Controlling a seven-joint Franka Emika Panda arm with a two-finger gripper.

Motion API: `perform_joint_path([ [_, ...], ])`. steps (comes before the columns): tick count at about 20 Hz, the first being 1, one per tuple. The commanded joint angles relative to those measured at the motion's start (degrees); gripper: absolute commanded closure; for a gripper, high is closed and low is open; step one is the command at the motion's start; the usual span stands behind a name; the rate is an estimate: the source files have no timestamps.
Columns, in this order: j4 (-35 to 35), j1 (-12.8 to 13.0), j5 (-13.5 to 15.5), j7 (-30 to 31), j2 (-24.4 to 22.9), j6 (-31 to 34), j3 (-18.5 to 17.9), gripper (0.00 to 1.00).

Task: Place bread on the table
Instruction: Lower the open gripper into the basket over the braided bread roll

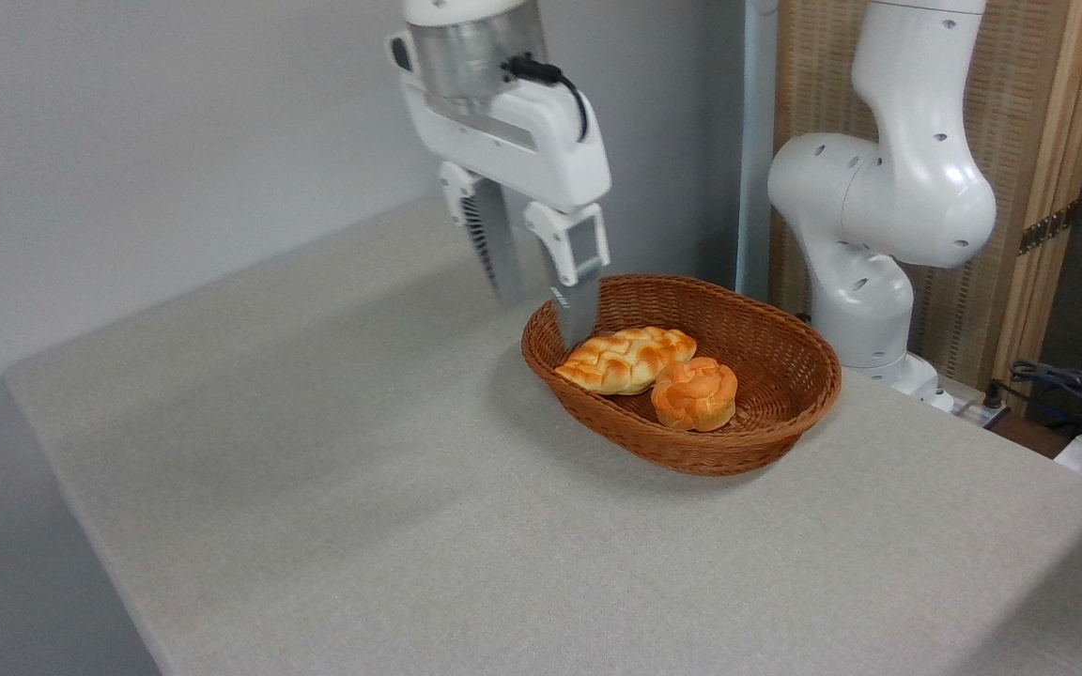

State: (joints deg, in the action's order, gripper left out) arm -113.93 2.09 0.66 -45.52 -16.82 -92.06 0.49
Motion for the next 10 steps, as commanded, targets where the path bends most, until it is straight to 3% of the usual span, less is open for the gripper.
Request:
perform_joint_path([
  [1, -10.1, 1.4, 0.8, -1.1, -6.5, -2.4, -0.3, 0.0],
  [7, -19.9, 5.7, 0.8, -1.1, -8.8, -2.9, -0.1, 0.0],
  [10, -20.8, 7.0, 1.6, -1.0, -8.1, -4.0, 0.0, 0.0],
])
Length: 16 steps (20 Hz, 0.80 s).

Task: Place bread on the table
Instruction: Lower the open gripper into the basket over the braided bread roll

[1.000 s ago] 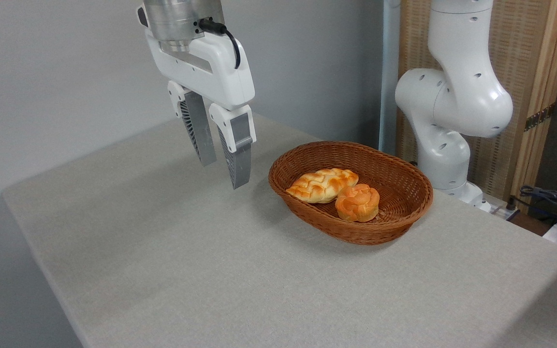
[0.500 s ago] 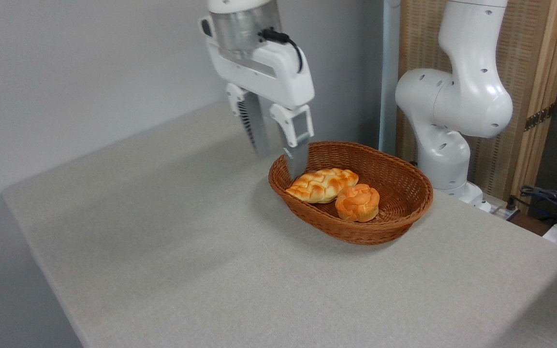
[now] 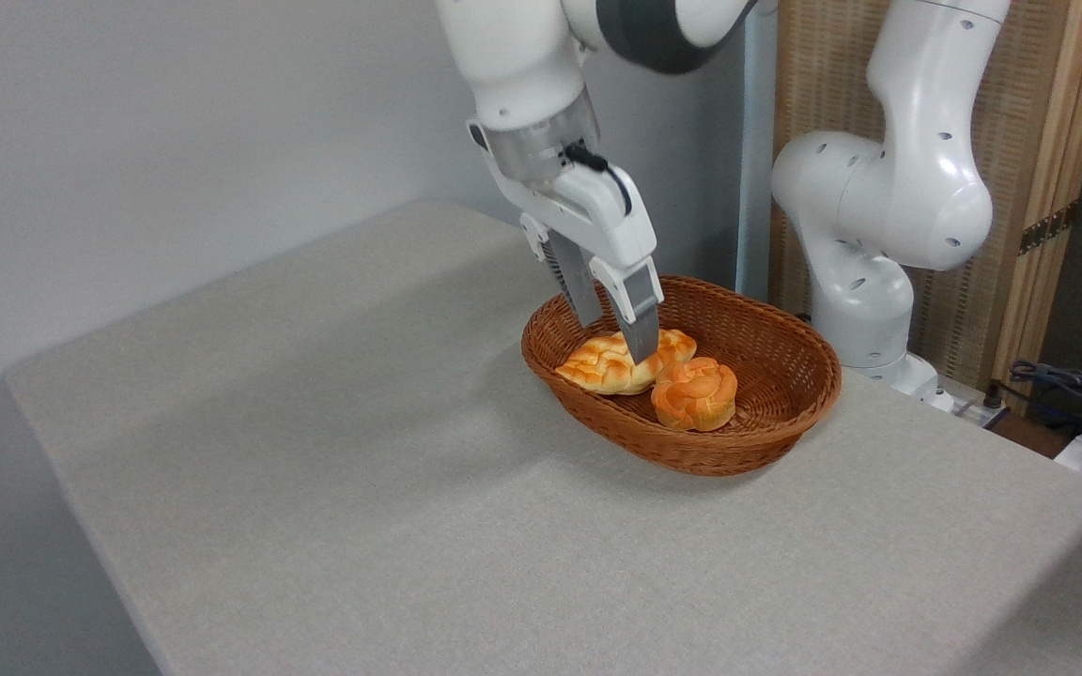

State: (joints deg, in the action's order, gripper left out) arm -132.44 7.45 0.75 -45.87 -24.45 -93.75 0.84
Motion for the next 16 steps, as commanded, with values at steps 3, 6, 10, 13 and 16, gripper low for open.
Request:
perform_joint_path([
  [3, -3.3, 2.9, 3.4, -0.6, 0.2, -3.2, -0.3, 0.0],
  [6, -4.4, 4.4, 5.1, -0.7, 1.1, -4.3, -0.3, 0.0],
  [10, -6.2, 4.6, 5.1, -0.8, 1.2, -6.3, -0.2, 0.0],
  [13, -7.8, 4.6, 5.1, -0.8, 1.2, -7.4, 0.0, 0.0],
  [16, -9.1, 4.7, 5.1, -0.8, 1.2, -9.1, 0.0, 0.0],
])
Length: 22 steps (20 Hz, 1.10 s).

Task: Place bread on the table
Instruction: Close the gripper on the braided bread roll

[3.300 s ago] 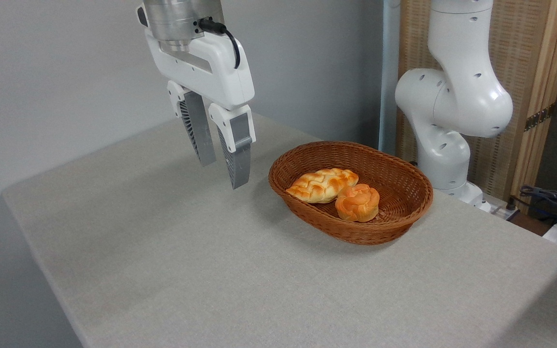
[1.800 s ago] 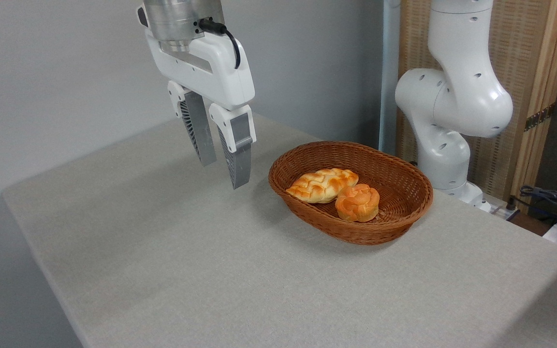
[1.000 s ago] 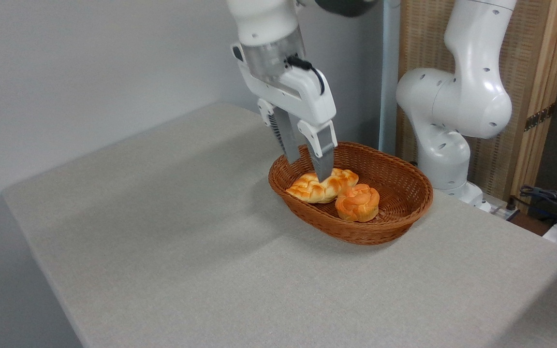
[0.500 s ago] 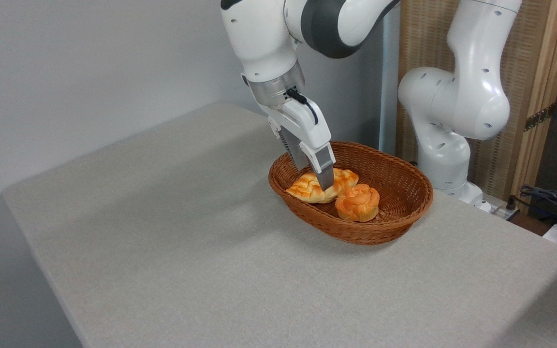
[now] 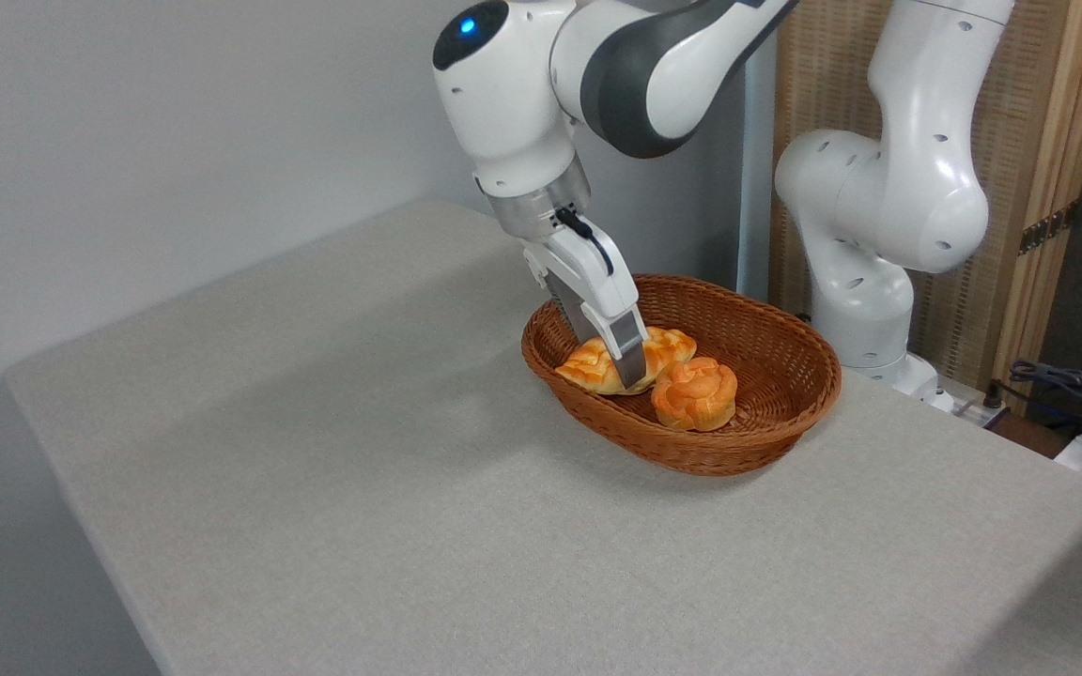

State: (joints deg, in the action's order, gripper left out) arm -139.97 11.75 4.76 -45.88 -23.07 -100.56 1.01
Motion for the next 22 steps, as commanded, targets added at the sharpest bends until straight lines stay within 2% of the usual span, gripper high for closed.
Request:
perform_joint_path([
  [1, -1.7, 0.5, 1.0, -0.8, -0.1, -2.3, -0.1, 0.0],
  [3, -1.8, 1.3, 1.0, -0.8, 0.0, -2.4, -0.1, 0.0],
  [4, -1.9, 1.3, 1.0, -0.8, 0.3, -2.4, -0.1, 0.08],
  [5, -1.9, 1.3, 1.0, -0.8, 0.4, -2.4, -0.1, 0.26],
  [6, -1.9, 1.3, 1.0, -0.7, 0.4, -2.4, -0.1, 0.35],
  [11, -1.7, 1.3, 1.1, -0.6, 0.4, -2.4, -0.4, 0.69],
  [12, -1.7, 1.3, 1.1, -0.6, 0.3, -2.4, -0.4, 0.72],
  [19, -1.5, 1.3, 1.0, -0.7, 0.2, -2.3, -0.5, 0.73],
  [22, -1.4, 1.4, 0.9, -0.4, 0.0, 0.3, -0.1, 0.73],
])
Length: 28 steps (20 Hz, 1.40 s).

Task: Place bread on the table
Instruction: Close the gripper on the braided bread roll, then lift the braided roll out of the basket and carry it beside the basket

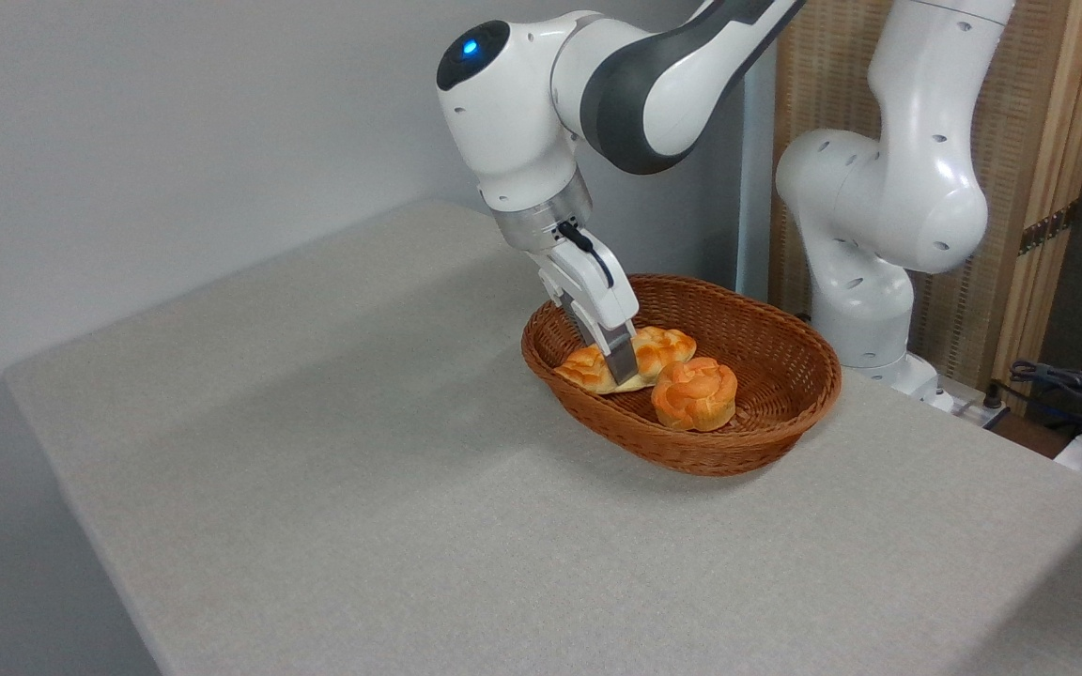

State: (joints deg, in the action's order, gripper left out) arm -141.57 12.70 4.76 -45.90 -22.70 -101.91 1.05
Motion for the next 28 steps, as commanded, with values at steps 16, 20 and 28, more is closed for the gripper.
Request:
perform_joint_path([
  [16, 33.6, 0.2, 1.0, 2.7, 15.1, 14.7, -2.5, 0.71],
  [20, 43.6, 0.3, 1.0, 7.7, 26.8, 13.7, -1.8, 0.7],
  [28, 45.0, 1.2, -0.5, 10.7, 36.1, 0.6, -0.6, 0.3],
])
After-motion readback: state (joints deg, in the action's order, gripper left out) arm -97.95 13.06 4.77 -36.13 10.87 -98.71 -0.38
